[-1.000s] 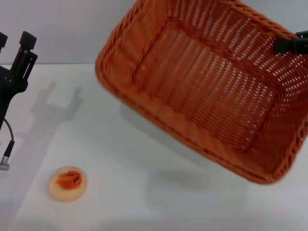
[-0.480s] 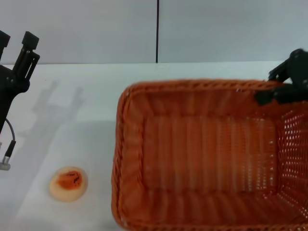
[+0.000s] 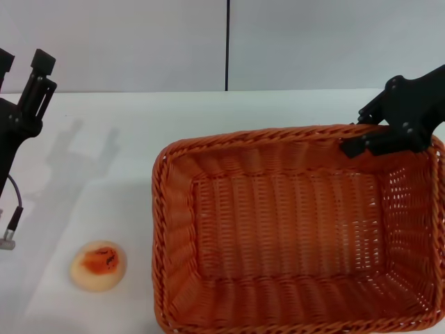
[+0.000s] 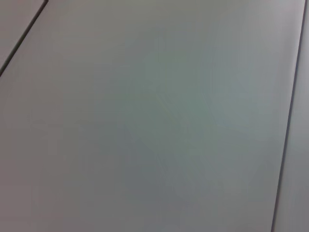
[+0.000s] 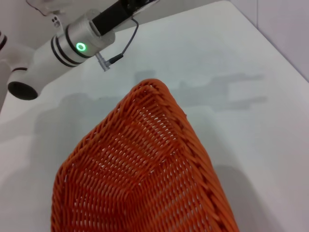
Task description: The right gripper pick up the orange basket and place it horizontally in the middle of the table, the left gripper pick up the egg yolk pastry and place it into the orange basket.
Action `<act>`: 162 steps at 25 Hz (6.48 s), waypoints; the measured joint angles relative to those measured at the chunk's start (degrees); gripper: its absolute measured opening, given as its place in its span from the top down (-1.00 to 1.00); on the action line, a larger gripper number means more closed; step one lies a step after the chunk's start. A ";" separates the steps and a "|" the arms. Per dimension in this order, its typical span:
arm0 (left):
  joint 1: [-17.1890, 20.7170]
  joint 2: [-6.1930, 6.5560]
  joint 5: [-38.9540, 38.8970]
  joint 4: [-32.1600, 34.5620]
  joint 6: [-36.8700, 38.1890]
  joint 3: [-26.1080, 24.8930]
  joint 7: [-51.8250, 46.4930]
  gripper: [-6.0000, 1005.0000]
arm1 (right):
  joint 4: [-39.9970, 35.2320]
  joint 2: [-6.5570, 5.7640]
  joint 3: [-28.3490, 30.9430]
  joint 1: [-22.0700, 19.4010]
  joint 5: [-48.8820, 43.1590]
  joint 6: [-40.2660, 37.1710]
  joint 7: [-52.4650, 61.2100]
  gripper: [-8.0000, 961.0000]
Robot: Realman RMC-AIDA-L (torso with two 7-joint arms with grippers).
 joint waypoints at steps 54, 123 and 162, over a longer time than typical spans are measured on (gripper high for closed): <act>4.23 2.24 1.45 26.40 3.56 10.63 -20.75 -0.56 | 20.75 9.61 29.39 -33.05 56.26 15.24 -33.08 0.21; 7.03 0.90 18.32 35.48 0.70 14.89 -26.45 0.91 | 26.57 8.23 42.69 -30.65 57.32 27.66 -34.94 0.21; -10.14 0.14 11.27 13.58 -2.05 13.97 -24.62 0.22 | 28.42 8.65 43.41 -31.19 57.29 27.96 -35.33 0.21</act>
